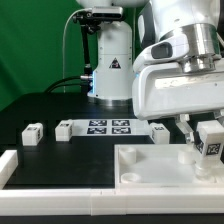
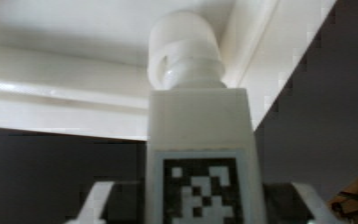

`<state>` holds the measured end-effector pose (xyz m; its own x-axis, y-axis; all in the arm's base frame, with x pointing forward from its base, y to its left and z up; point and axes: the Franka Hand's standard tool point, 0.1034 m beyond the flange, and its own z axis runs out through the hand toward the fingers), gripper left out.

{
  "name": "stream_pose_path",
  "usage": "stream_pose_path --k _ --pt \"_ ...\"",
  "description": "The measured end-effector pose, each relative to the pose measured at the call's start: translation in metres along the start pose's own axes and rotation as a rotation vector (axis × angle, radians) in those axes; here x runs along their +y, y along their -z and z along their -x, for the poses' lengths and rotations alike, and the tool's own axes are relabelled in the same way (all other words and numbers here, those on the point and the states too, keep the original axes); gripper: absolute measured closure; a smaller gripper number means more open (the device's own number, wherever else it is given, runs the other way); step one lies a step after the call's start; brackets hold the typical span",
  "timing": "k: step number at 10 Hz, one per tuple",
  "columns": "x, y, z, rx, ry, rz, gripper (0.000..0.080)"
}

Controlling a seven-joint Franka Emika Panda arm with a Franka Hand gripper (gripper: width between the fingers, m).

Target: Assemble one leg

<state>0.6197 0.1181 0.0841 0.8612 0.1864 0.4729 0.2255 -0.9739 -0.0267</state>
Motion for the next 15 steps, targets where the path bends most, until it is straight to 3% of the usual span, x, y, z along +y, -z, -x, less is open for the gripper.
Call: stream_pose_path --k 6,11,12,13,14,15 --pt "0.004 -0.013 0.007 0.122 -0.006 0.021 0.0509" --pt "0.011 -0.015 0.016 0.094 -0.016 0.024 0.0509" --pt "0.011 -0.015 0.016 0.094 -0.016 0.024 0.0331" --pt "0.011 -0.015 0.016 0.093 -0.016 0.024 0.0215" --pt "0.011 -0.016 0.016 0.093 -0.016 0.024 0.0215" --pt "0.011 -0.016 0.016 0.092 -0.016 0.024 0.0163"
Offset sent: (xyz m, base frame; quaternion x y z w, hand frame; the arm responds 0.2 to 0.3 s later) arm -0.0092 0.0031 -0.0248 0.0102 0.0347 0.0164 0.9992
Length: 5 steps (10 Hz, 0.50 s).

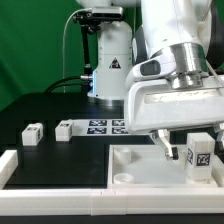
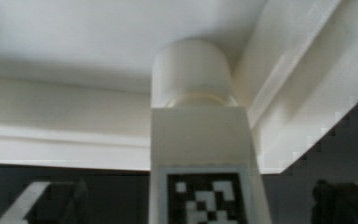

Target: Assemble one leg

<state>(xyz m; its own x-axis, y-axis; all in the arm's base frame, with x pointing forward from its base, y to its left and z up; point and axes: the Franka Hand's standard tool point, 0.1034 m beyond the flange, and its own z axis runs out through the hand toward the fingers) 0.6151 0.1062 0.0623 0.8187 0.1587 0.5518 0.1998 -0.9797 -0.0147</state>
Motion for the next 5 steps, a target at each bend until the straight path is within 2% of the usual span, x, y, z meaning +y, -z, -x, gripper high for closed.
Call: stream_pose_path --k 5 --pt "0.0 -0.0002 0.0005 -0.001 0.0 0.0 0.015"
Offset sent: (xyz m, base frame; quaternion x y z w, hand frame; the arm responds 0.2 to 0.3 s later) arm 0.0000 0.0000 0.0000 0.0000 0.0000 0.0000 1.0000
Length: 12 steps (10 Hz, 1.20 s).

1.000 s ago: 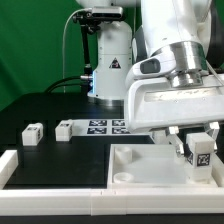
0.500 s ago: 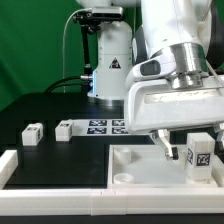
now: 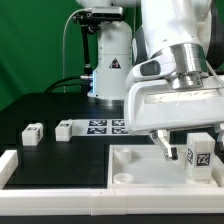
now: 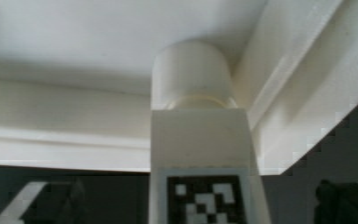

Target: Assemble one leg

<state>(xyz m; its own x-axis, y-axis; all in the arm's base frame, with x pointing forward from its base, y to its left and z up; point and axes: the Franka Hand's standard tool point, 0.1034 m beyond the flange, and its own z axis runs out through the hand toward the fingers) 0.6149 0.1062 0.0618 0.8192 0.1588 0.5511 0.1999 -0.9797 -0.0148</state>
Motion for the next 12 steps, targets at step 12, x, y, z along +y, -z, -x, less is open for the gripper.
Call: stream_pose_path --k 12 --pt "-0.005 0.003 -0.017 -0.702 -0.101 -0.124 0.015"
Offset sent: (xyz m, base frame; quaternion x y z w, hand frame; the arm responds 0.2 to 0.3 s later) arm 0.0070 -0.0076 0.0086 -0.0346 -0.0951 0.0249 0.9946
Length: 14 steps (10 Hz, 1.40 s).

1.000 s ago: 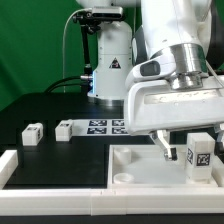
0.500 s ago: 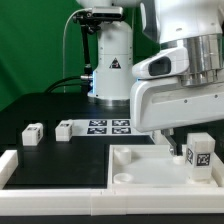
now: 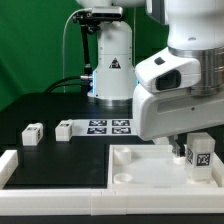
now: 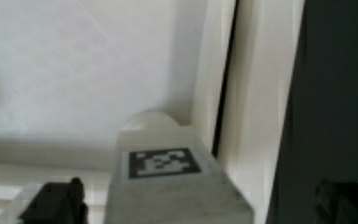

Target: Assemble one leg

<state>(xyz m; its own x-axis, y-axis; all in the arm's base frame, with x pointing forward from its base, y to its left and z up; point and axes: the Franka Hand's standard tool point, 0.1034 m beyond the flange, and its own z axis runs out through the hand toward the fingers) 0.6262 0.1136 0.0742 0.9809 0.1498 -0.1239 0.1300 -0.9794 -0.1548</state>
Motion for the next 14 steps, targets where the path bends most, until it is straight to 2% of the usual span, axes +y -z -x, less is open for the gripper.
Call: stream_pose_path --k 3,5,6,7,12,13,14 --pt "0.0027 0.0025 -0.0057 0.033 -0.032 0.005 0.015" --pt "0.0031 -0.001 -0.006 0.048 -0.019 0.007 0.0173" --pt "0.0033 -0.0009 -0.0061 0.048 -0.02 0.007 0.0349" --pt "0.0037 -0.001 -0.0061 0.048 -0.02 0.007 0.0486" --pt "0.0032 -0.0017 -0.006 0.048 -0.154 0.002 0.0506" --pt "0.0026 -0.0019 -0.006 0.05 -0.299 -0.006 0.0506" --pt "0.0032 -0.0028 -0.0058 0.064 -0.51 -0.028 0.0506"
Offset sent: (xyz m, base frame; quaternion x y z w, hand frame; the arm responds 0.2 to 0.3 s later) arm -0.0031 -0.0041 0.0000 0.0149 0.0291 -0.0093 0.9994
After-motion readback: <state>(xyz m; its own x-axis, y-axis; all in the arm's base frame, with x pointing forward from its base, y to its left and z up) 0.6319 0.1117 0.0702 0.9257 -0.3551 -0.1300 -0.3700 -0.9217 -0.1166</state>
